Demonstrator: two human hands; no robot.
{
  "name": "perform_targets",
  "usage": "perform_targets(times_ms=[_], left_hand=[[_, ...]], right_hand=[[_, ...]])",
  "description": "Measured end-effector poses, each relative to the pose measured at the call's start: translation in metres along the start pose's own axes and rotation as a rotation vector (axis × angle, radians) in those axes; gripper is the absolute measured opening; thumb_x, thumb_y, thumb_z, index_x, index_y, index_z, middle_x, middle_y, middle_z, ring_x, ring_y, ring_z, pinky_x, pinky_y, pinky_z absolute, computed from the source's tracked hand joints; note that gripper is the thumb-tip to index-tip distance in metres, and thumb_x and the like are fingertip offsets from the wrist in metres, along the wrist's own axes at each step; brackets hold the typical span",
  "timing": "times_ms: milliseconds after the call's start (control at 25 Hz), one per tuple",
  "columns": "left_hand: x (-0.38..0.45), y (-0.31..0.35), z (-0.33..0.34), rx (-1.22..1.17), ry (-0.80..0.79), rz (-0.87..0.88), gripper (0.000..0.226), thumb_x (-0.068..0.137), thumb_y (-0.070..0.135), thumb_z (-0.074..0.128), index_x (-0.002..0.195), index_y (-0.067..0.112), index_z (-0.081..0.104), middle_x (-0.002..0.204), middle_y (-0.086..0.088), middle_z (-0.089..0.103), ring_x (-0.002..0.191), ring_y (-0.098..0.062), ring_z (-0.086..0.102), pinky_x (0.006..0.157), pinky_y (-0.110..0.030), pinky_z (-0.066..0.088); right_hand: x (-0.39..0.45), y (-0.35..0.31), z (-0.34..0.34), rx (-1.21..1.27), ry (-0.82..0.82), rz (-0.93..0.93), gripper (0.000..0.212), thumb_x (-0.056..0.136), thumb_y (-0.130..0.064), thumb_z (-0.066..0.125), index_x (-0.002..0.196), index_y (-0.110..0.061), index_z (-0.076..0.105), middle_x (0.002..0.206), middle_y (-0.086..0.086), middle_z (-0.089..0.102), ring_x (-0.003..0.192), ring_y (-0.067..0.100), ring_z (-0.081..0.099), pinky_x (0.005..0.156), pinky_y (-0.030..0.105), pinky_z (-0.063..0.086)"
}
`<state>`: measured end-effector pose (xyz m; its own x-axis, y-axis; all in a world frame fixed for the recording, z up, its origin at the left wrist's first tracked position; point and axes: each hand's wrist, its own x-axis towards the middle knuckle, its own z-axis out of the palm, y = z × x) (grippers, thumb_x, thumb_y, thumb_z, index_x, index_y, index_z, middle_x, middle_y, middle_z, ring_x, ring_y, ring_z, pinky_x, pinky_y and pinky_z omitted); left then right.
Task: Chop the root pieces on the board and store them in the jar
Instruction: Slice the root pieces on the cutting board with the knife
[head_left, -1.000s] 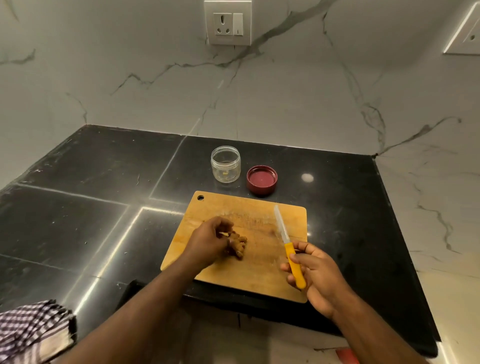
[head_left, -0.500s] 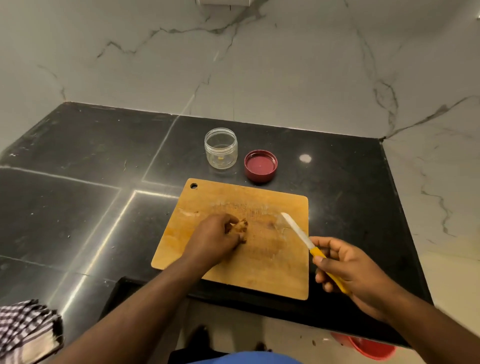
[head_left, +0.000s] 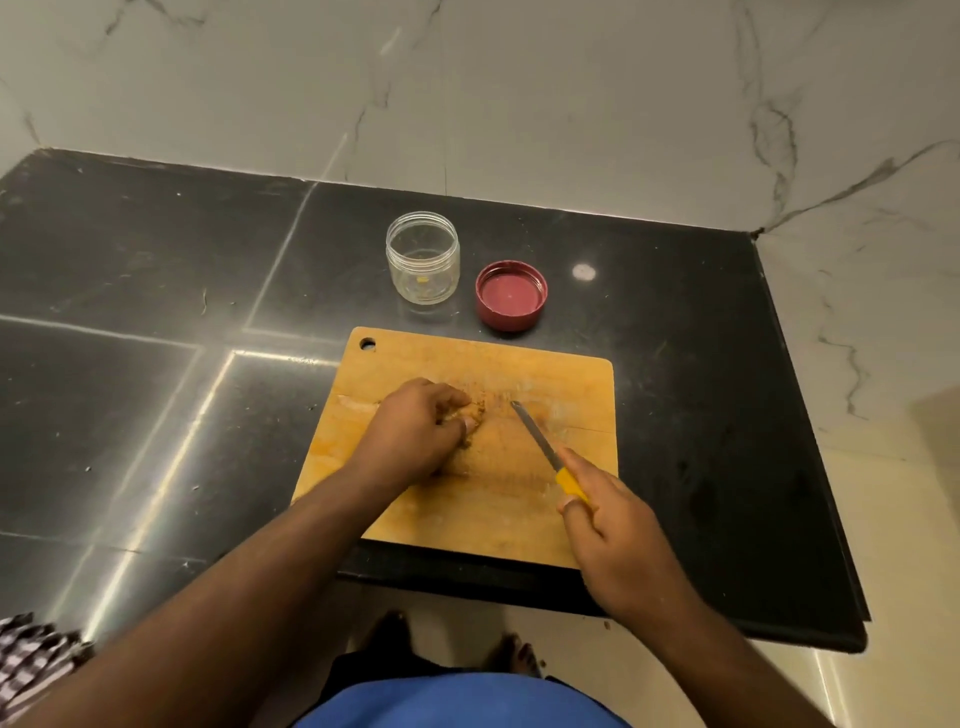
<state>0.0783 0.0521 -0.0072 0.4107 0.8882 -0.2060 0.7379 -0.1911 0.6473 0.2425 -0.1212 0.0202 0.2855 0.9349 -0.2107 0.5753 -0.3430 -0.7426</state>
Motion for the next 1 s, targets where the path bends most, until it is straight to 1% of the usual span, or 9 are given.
perform_targets(times_ms=[80, 160, 200, 320, 560, 640, 800, 880, 1000], left_hand=[[0.001, -0.001, 0.001, -0.02, 0.009, -0.016, 0.033, 0.09, 0.031, 0.073, 0.122, 0.023, 0.071, 0.115, 0.004, 0.064, 0.098, -0.008, 0.054, 0.083, -0.023, 0.043], [0.003, -0.002, 0.003, -0.03, 0.021, -0.021, 0.033, 0.089, 0.031, 0.074, 0.121, 0.022, 0.072, 0.115, 0.004, 0.066, 0.097, -0.007, 0.055, 0.079, -0.022, 0.042], [0.003, -0.001, 0.004, -0.035, 0.024, -0.024, 0.034, 0.089, 0.032, 0.074, 0.121, 0.021, 0.073, 0.115, 0.004, 0.066, 0.096, -0.007, 0.056, 0.078, -0.022, 0.042], [0.004, -0.001, 0.004, -0.057, 0.029, -0.032, 0.034, 0.089, 0.031, 0.075, 0.121, 0.019, 0.073, 0.116, 0.003, 0.07, 0.096, -0.007, 0.058, 0.077, -0.022, 0.043], [0.004, -0.001, 0.003, -0.067, 0.023, -0.031, 0.034, 0.089, 0.029, 0.075, 0.12, 0.018, 0.074, 0.114, 0.002, 0.072, 0.093, -0.006, 0.057, 0.075, -0.022, 0.043], [0.005, -0.001, 0.003, -0.064, 0.022, -0.037, 0.033, 0.089, 0.029, 0.075, 0.12, 0.018, 0.074, 0.115, 0.002, 0.071, 0.093, -0.006, 0.056, 0.077, -0.022, 0.043], [0.006, 0.0, 0.002, -0.062, 0.002, -0.041, 0.033, 0.089, 0.028, 0.075, 0.12, 0.018, 0.074, 0.116, 0.002, 0.071, 0.095, -0.007, 0.057, 0.078, -0.022, 0.044], [0.006, 0.001, 0.002, -0.075, 0.002, -0.052, 0.032, 0.089, 0.027, 0.075, 0.119, 0.018, 0.074, 0.114, 0.002, 0.072, 0.095, -0.006, 0.058, 0.075, -0.02, 0.044], [0.005, 0.002, 0.003, -0.086, 0.014, -0.073, 0.031, 0.088, 0.027, 0.075, 0.118, 0.018, 0.074, 0.11, 0.003, 0.073, 0.087, -0.004, 0.059, 0.067, -0.014, 0.041]], right_hand=[[0.002, -0.007, 0.008, -0.052, -0.015, -0.046, 0.051, 0.103, -0.023, 0.04, 0.152, -0.031, 0.027, 0.136, -0.021, 0.038, 0.122, -0.008, 0.036, 0.097, 0.008, 0.031], [0.005, -0.013, 0.016, -0.081, -0.015, -0.083, 0.05, 0.104, -0.023, 0.039, 0.152, -0.029, 0.029, 0.136, -0.017, 0.042, 0.114, -0.009, 0.039, 0.091, 0.004, 0.034], [0.006, -0.016, 0.018, -0.095, -0.008, -0.1, 0.049, 0.104, -0.023, 0.039, 0.151, -0.029, 0.03, 0.134, -0.015, 0.044, 0.109, -0.007, 0.042, 0.088, 0.006, 0.038], [0.009, -0.02, 0.026, -0.137, -0.009, -0.129, 0.049, 0.104, -0.023, 0.039, 0.152, -0.028, 0.03, 0.121, -0.012, 0.047, 0.097, 0.005, 0.052, 0.079, 0.021, 0.05], [0.012, -0.023, 0.034, -0.191, -0.033, -0.134, 0.05, 0.104, -0.023, 0.037, 0.153, -0.028, 0.027, 0.117, -0.012, 0.045, 0.091, 0.008, 0.053, 0.074, 0.028, 0.052], [0.014, -0.024, 0.034, -0.217, -0.042, -0.131, 0.051, 0.104, -0.024, 0.036, 0.153, -0.029, 0.025, 0.119, -0.011, 0.045, 0.092, 0.009, 0.052, 0.076, 0.028, 0.051], [0.023, -0.029, 0.031, -0.247, -0.091, -0.104, 0.052, 0.104, -0.023, 0.034, 0.154, -0.029, 0.023, 0.129, -0.006, 0.046, 0.105, 0.01, 0.05, 0.088, 0.031, 0.048], [0.027, -0.031, 0.031, -0.264, -0.113, -0.096, 0.052, 0.104, -0.022, 0.034, 0.154, -0.029, 0.022, 0.13, -0.004, 0.047, 0.107, 0.011, 0.049, 0.089, 0.03, 0.048], [0.026, -0.03, 0.034, -0.264, -0.115, -0.085, 0.052, 0.103, -0.021, 0.034, 0.154, -0.029, 0.022, 0.133, -0.004, 0.047, 0.111, 0.012, 0.049, 0.092, 0.031, 0.048]])
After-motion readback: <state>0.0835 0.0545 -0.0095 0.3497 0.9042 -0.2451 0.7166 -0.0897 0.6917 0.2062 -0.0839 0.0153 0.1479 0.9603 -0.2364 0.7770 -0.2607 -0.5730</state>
